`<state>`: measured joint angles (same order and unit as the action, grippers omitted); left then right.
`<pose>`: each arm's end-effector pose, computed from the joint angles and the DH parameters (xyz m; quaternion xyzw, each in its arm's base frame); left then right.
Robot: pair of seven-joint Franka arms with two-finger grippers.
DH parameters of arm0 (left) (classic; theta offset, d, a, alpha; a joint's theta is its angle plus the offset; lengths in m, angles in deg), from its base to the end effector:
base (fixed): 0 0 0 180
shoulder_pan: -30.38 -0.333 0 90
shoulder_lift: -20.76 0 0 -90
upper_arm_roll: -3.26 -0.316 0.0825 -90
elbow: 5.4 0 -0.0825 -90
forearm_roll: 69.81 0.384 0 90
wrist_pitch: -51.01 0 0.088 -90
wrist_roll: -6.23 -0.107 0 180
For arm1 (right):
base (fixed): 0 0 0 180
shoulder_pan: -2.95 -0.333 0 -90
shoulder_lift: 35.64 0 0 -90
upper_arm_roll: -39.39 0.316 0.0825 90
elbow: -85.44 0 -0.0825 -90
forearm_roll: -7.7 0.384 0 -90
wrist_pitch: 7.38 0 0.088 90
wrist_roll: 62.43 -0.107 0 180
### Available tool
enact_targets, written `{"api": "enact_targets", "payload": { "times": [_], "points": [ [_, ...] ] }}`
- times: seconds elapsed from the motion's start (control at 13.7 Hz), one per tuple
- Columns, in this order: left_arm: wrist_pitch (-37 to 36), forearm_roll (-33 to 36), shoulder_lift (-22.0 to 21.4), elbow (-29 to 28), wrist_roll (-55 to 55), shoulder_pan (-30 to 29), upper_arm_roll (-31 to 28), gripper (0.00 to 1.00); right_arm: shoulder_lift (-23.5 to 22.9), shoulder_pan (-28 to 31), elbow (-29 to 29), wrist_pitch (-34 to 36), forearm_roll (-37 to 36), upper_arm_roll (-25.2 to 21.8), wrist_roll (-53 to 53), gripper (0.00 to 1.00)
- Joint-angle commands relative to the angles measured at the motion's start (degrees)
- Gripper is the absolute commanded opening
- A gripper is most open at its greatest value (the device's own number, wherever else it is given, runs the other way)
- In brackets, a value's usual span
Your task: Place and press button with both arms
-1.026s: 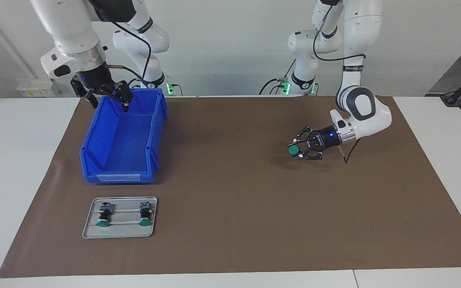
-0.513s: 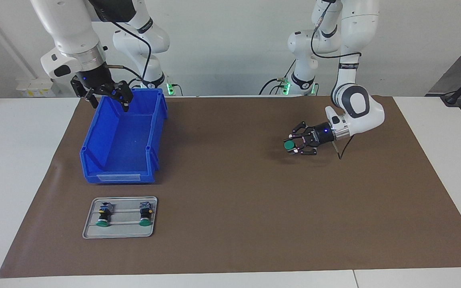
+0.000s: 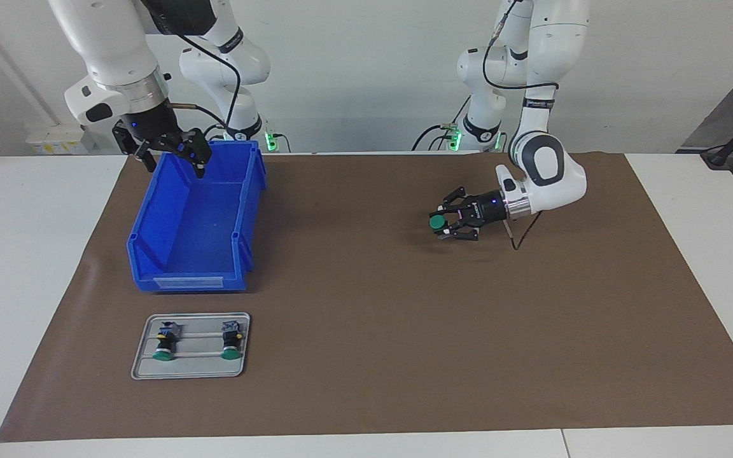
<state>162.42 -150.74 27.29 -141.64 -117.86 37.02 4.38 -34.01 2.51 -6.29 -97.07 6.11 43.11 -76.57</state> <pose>0.4672 -0.1310 0.2791 0.6557 -0.5086 0.3319 0.4485 0.5436 0.0371 0.6254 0.9961 -0.0870 -0.0012 0.0152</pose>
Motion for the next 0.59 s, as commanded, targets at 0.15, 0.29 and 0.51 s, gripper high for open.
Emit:
{"api": "enact_targets", "payload": {
  "times": [0.15,0.29,0.51],
  "points": [
    [-3.65,-1.51,-3.27,-4.81,-5.98,-1.54,-1.02,0.00,1.54,0.35,-1.87,-1.10,0.79,0.14,-0.27,1.00],
    [-2.25,-1.51,-3.27,-5.78,-9.31,-1.37,-1.02,0.00,1.54,0.35,-1.96,-1.10,0.79,0.14,-0.27,1.00],
    [-1.54,-1.51,-3.27,-5.87,-11.97,-0.84,-1.02,0.00,1.54,0.35,-1.87,-1.10,0.79,0.14,-0.27,1.00]
  ]
}}
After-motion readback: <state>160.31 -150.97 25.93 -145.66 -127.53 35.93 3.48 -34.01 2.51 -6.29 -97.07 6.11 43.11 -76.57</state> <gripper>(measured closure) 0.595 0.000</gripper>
